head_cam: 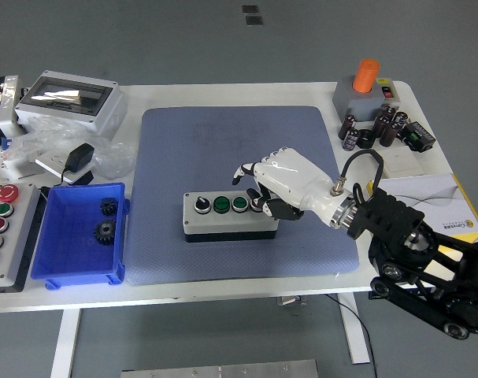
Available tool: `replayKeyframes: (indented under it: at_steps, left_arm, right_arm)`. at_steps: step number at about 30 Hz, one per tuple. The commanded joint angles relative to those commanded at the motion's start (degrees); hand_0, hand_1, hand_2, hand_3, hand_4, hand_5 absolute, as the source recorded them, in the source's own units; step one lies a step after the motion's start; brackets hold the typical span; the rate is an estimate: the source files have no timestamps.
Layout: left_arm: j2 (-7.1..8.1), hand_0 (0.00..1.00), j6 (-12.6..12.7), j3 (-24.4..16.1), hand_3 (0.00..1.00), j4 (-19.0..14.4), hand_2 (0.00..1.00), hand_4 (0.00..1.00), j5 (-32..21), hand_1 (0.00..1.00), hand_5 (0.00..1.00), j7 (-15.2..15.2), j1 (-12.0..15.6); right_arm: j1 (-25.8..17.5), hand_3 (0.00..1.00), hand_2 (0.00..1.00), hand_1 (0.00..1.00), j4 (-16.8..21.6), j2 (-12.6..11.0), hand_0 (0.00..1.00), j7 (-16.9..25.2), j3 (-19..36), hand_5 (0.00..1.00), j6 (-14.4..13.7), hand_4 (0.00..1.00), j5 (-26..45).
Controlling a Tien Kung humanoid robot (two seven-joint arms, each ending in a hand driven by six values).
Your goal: Pick up the button,place it on the desk,press the button,press the button
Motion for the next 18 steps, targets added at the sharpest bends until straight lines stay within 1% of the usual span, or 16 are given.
replayKeyframes:
  at_steps: [9, 18]
  left_arm:
    - [0.07, 0.679, -0.10, -0.18, 0.663, 0.00, 0.596, 0.724, 0.15, 0.685, 0.306, -0.13, -0.03]
    - [0.08, 0.679, -0.66, -0.69, 0.666, 0.00, 0.599, 0.736, 0.47, 0.684, 0.324, -0.67, -0.11]
  right_arm:
    - [0.17, 0.640, 0.136, 0.129, -3.56, 1.68, 0.126, -0.53, -2.91, 0.002, -0.08, 0.212, -0.20]
    - [-0.41, 0.643, 0.136, 0.129, -8.27, 2.90, 0.124, -0.13, -3.35, 0.002, -0.25, 0.217, 0.45]
